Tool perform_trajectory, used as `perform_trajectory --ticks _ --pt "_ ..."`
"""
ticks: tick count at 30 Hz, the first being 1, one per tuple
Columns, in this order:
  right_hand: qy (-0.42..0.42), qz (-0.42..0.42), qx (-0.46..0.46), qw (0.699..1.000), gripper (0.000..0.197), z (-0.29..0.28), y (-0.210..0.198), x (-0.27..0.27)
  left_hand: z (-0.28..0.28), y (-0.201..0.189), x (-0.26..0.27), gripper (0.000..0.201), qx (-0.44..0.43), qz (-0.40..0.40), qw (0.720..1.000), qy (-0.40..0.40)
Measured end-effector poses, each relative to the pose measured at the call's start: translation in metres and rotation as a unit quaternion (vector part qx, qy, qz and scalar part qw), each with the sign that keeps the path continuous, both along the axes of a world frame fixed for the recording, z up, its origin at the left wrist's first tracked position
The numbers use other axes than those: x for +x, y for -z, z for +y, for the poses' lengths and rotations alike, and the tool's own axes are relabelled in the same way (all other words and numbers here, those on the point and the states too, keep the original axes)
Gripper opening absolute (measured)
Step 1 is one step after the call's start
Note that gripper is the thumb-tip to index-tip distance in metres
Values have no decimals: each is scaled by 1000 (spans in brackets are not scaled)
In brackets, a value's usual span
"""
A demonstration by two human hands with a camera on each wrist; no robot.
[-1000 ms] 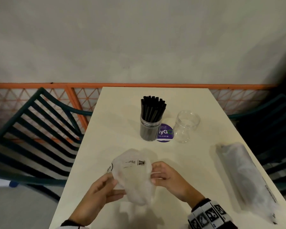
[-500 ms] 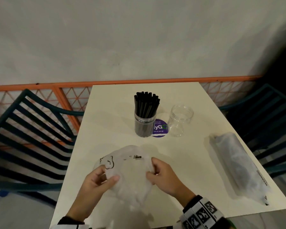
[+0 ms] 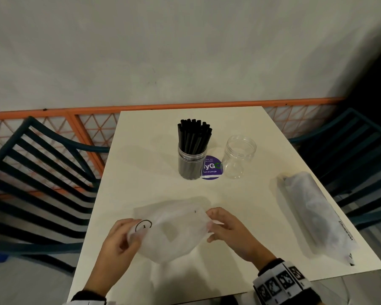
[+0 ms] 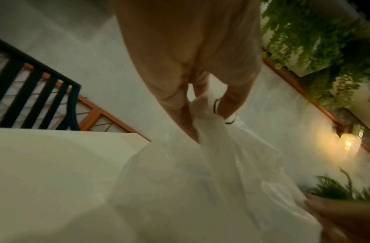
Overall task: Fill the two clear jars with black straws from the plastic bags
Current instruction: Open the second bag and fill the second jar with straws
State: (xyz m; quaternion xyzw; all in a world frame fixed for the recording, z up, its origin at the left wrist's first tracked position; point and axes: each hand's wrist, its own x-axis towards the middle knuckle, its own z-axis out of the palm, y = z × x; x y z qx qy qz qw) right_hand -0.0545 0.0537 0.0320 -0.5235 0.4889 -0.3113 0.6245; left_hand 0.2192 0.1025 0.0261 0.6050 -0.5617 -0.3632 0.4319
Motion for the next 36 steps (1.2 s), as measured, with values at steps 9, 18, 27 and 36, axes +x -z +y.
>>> perform_trajectory --ticks 9,18,27,36 --pt "83 230 -193 950 41 -7 3 8 -2 -15 9 54 -154 -148 977 -15" --pt "-141 487 -252 824 74 15 29 6 4 38 21 32 -71 -261 962 45" --pt "-137 551 -238 788 63 10 58 55 26 51 19 28 -14 -404 902 150" --pt "-202 576 -183 771 60 10 92 63 -10 65 -49 64 18 -475 870 132"
